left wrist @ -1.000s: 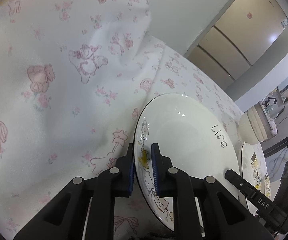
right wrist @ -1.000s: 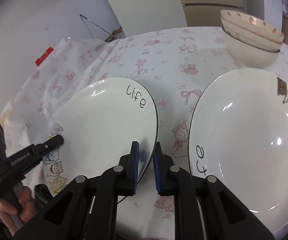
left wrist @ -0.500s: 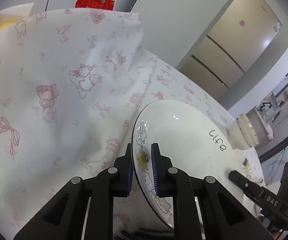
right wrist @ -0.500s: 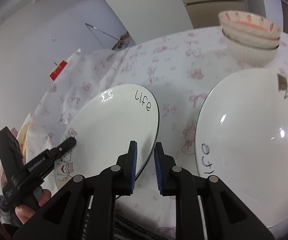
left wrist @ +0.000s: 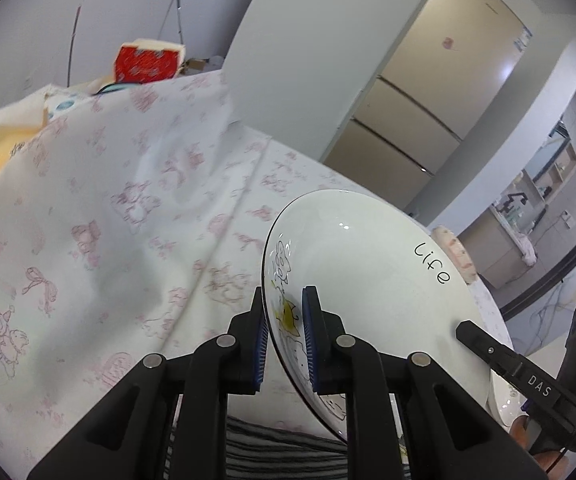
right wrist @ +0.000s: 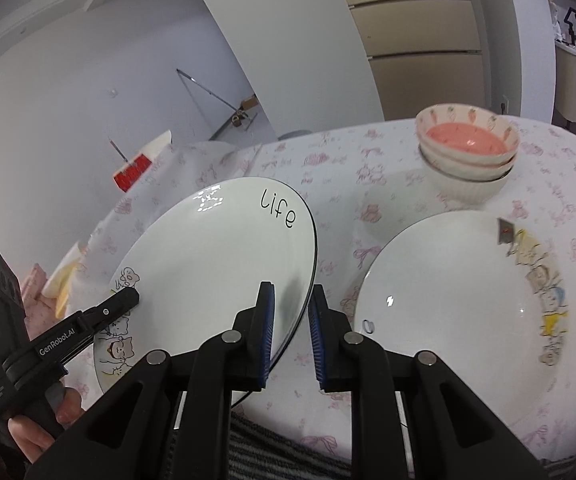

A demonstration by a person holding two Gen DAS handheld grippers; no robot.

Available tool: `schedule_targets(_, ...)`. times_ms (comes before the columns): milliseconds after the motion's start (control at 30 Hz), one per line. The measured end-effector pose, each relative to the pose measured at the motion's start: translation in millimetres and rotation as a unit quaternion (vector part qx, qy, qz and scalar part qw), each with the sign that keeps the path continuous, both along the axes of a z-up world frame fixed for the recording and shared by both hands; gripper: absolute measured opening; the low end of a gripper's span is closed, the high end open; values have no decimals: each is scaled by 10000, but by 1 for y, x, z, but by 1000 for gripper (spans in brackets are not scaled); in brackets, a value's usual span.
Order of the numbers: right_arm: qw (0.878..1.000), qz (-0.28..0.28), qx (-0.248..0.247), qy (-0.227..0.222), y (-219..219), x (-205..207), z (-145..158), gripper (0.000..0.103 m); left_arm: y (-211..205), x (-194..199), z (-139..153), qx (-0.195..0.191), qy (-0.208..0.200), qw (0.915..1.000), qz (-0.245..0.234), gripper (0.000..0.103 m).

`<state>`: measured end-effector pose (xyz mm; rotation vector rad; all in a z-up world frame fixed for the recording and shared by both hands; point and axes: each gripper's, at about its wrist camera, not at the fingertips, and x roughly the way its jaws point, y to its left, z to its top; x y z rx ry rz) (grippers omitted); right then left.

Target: Organize plates and bowls

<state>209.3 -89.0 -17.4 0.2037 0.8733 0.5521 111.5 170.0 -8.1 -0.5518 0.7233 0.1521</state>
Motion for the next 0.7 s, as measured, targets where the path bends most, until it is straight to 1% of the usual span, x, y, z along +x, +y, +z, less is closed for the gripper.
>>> schedule_targets(100, 9998, -168, -45, -18, -16, -2, 9, 16, -19, 5, 12, 12, -99, 9999, -111, 16)
schedule_targets(267, 9987, -475, -75, -197, -52, -10, 25, 16, -55, 13, 29, 10, -204, 9988, -440, 16)
schedule_targets(400, 9970, -736, -14, -229, -82, -15, 29, 16, -83, 18, 35, 99, -245, 9971, -709, 16)
schedule_targets(533, 9954, -936, -44, -195, -104, -17, 23, 16, -106, 23, 31, 162, -177, 9954, -929, 16)
schedule_targets(600, 9949, -993, -77, -132, -112, -16, 17, 17, -116, 27, 23, 223, -101, 9947, -996, 16)
schedule_targets(700, 9942, -1061, -129, -100, -122, -16, 7, 17, -126, 35, 8, 202, 74, 9936, -1109, 16)
